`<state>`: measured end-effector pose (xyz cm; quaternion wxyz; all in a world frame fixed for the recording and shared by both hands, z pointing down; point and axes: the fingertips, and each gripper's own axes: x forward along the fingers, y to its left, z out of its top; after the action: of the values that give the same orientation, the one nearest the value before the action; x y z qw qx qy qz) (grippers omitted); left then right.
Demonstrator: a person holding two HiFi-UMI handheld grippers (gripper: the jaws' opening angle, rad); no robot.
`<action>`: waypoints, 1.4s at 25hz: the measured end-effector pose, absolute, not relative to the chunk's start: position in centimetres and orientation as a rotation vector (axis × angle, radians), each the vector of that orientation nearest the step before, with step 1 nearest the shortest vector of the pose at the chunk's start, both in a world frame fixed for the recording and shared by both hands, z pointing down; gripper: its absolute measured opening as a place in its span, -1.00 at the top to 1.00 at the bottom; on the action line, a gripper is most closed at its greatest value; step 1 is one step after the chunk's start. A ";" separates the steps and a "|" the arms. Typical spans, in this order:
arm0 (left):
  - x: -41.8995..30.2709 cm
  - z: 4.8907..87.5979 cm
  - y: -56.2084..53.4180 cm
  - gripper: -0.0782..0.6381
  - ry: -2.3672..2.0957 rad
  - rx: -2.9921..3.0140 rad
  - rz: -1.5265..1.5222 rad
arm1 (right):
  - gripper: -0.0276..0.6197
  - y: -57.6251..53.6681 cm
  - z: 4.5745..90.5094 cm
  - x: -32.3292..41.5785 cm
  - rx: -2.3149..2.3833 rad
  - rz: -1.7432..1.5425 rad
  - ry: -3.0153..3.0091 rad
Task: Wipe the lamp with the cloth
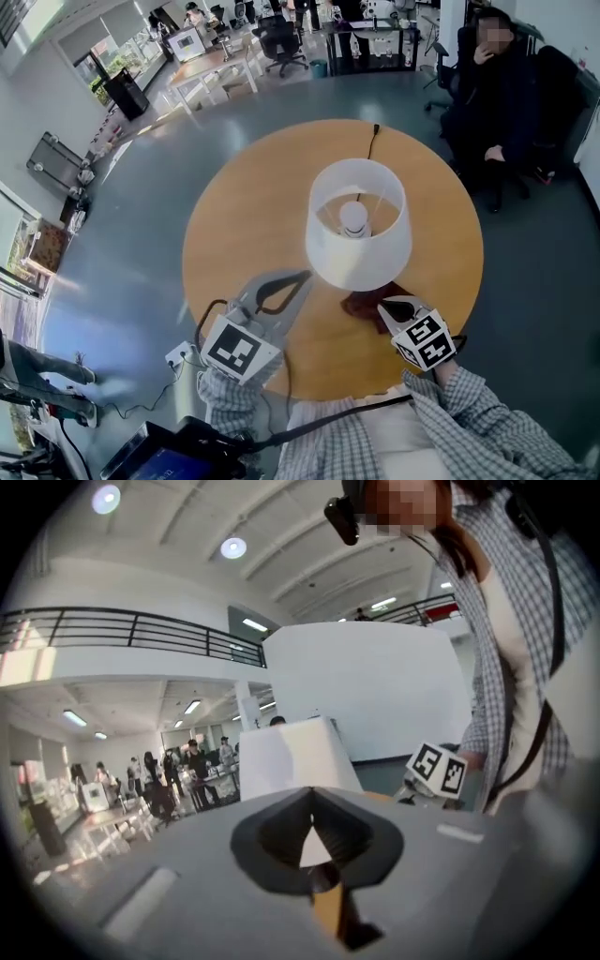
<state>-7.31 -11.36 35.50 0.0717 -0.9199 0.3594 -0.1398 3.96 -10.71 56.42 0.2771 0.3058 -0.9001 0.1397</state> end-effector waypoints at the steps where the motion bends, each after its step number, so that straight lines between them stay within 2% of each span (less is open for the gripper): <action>1: -7.3 36.7 -11.0 0.77 1.114 -2.801 -0.393 | 0.90 -10.7 56.2 3.8 0.827 0.390 -2.431; 7: -5.7 43.5 -9.1 0.77 1.269 -2.965 -0.255 | 0.90 -9.8 55.8 2.0 0.823 0.384 -2.473; 16: -3.2 51.9 -5.9 0.77 1.221 -3.168 -0.453 | 0.90 -8.1 56.1 0.8 0.742 0.482 -2.519; 35: -2.2 51.9 -4.9 0.77 1.185 -3.227 -0.500 | 0.90 -7.8 55.7 1.2 0.727 0.474 -2.510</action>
<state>-2.19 -4.95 51.92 -0.1653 -0.9161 0.3366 -0.1419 1.16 -7.79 55.65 0.2406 0.2655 -0.9174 0.1732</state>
